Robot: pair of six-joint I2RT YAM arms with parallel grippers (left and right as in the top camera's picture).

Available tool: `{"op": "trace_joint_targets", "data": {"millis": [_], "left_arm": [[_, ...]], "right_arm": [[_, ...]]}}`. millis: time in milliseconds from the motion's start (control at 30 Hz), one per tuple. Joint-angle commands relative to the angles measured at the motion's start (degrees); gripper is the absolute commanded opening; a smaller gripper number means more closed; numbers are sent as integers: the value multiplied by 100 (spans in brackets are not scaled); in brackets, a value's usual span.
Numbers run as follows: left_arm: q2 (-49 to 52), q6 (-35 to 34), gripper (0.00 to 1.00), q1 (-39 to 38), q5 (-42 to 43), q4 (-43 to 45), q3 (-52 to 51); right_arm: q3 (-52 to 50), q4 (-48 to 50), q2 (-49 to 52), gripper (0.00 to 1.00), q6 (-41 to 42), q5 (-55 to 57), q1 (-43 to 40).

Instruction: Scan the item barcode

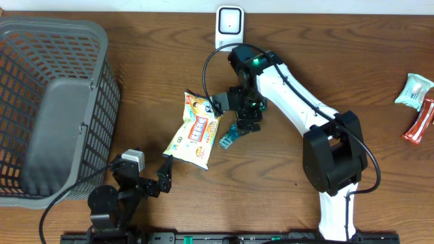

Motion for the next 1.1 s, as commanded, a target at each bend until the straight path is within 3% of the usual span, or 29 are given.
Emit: {"op": "trace_joint_targets", "data": {"millis": [0, 400, 567, 733, 800, 1067], "left_arm": [[-13, 94, 98, 13, -9, -101, -83], [-13, 94, 98, 13, -7, -98, -83], [-13, 94, 98, 13, -7, -98, -83], [-13, 94, 98, 13, -7, -98, -83], [-13, 94, 98, 13, -7, -98, -83], [-13, 94, 98, 13, -7, -98, -83]], "right_arm": [[-212, -2, 26, 96, -92, -2, 48], [-813, 776, 26, 86, 17, 0, 122], [-1082, 1283, 26, 74, 247, 24, 120], [-1209, 1685, 28, 50, 636, 144, 149], [-1224, 1917, 28, 42, 1003, 192, 146], [-1217, 2500, 28, 31, 2723, 369, 144]]}}
